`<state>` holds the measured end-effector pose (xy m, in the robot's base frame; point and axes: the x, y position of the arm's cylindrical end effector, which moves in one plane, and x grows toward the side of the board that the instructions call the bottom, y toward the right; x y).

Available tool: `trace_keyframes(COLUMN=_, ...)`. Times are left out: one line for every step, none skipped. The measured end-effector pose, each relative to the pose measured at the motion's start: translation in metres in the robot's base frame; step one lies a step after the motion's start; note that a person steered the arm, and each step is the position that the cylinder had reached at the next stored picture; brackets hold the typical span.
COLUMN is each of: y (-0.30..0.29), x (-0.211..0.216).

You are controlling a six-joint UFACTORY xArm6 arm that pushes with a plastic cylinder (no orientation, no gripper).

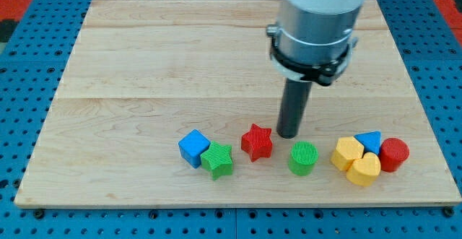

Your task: Slide the green circle to the group of blocks

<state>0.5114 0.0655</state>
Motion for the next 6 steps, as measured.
trace_keyframes(y=-0.025, x=0.0)
trace_keyframes(y=-0.025, x=0.005)
trace_keyframes(y=-0.025, x=0.013)
trace_keyframes(y=-0.006, x=0.023)
trace_keyframes(y=0.004, x=0.027)
trace_keyframes(y=0.056, x=0.03)
